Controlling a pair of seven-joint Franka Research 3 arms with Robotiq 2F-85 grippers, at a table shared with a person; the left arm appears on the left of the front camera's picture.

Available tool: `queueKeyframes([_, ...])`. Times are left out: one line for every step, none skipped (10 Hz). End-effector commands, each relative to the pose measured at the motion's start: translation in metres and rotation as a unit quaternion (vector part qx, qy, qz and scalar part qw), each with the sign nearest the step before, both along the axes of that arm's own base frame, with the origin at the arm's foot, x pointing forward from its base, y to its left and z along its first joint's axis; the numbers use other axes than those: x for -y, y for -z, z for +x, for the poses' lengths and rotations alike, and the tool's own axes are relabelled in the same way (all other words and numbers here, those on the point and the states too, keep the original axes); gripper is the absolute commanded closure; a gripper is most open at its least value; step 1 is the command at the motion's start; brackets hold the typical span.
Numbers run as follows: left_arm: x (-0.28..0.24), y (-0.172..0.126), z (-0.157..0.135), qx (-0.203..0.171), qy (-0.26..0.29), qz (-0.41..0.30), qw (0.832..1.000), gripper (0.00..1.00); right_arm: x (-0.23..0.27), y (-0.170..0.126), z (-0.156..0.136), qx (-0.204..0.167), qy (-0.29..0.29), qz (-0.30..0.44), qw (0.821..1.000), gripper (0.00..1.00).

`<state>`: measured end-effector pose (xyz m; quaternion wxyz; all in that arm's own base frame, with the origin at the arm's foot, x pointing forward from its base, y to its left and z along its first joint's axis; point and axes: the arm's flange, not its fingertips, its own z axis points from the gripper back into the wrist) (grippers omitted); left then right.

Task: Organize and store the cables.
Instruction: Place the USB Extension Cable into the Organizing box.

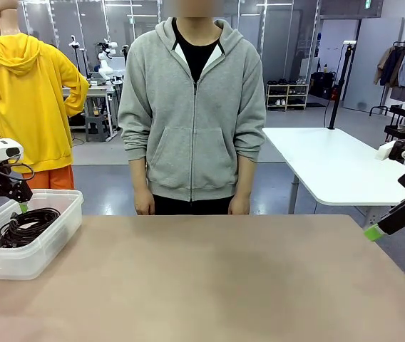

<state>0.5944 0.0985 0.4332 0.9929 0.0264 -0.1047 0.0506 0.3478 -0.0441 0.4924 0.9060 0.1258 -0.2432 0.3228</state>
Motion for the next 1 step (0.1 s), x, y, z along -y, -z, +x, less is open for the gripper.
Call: queueKeyframes([-0.0011, 0.0008, 0.0008, 0.001, 0.0, 0.001, 1.0, 0.0, 0.0004, -0.0008, -0.0006, 0.0, 0.003, 0.0, 1.0, 0.0])
